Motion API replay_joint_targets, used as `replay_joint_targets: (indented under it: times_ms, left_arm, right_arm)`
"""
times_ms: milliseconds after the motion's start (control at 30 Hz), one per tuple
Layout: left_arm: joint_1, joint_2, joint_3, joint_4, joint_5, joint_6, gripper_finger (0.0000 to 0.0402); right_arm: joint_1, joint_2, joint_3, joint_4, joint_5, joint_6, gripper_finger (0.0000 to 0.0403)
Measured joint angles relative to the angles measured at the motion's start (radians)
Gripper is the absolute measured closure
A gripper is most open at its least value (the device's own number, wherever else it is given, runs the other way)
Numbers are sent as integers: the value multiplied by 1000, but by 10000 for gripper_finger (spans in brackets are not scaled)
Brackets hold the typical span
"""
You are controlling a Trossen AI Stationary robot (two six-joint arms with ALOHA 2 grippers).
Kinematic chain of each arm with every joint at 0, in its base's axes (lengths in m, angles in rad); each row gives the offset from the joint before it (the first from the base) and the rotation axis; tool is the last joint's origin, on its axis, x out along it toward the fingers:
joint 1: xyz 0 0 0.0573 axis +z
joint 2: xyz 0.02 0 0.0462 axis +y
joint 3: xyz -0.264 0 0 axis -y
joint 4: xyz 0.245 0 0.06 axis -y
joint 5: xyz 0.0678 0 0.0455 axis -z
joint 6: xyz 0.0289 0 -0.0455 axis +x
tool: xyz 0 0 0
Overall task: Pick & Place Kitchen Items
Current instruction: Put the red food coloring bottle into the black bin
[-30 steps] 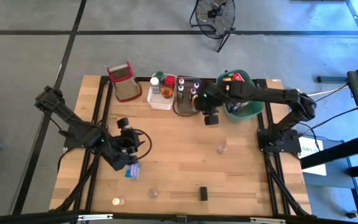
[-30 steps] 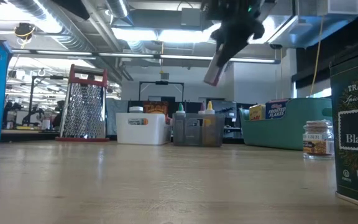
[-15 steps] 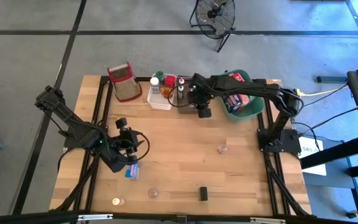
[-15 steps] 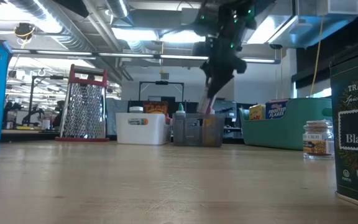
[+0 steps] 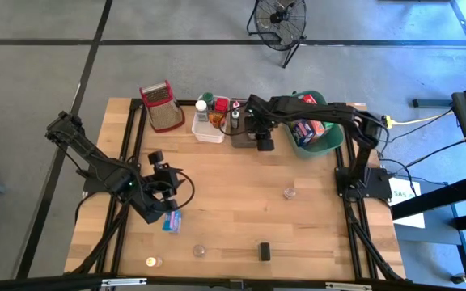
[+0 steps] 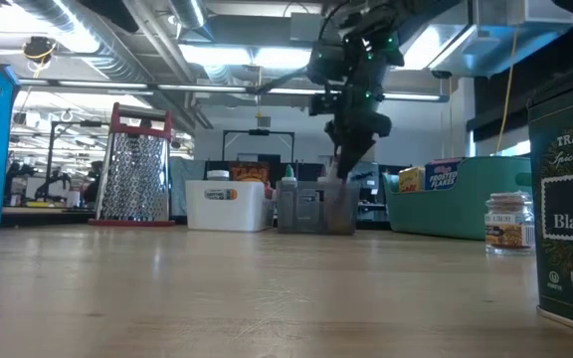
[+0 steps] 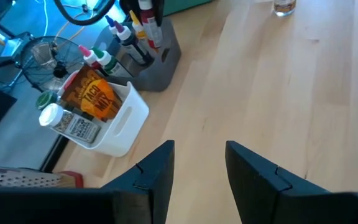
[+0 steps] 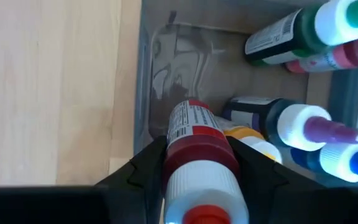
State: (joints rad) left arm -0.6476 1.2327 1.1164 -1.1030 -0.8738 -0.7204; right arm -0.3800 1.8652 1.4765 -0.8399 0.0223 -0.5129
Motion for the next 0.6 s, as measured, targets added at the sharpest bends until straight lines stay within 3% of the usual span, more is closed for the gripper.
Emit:
replay_joint_targets:
  times_ms: [600]
  left_arm:
    - [0, 0, 0, -24, 0, 0, 263]
  right_arm:
    - [-21, 83, 0, -40, 0, 34, 242]
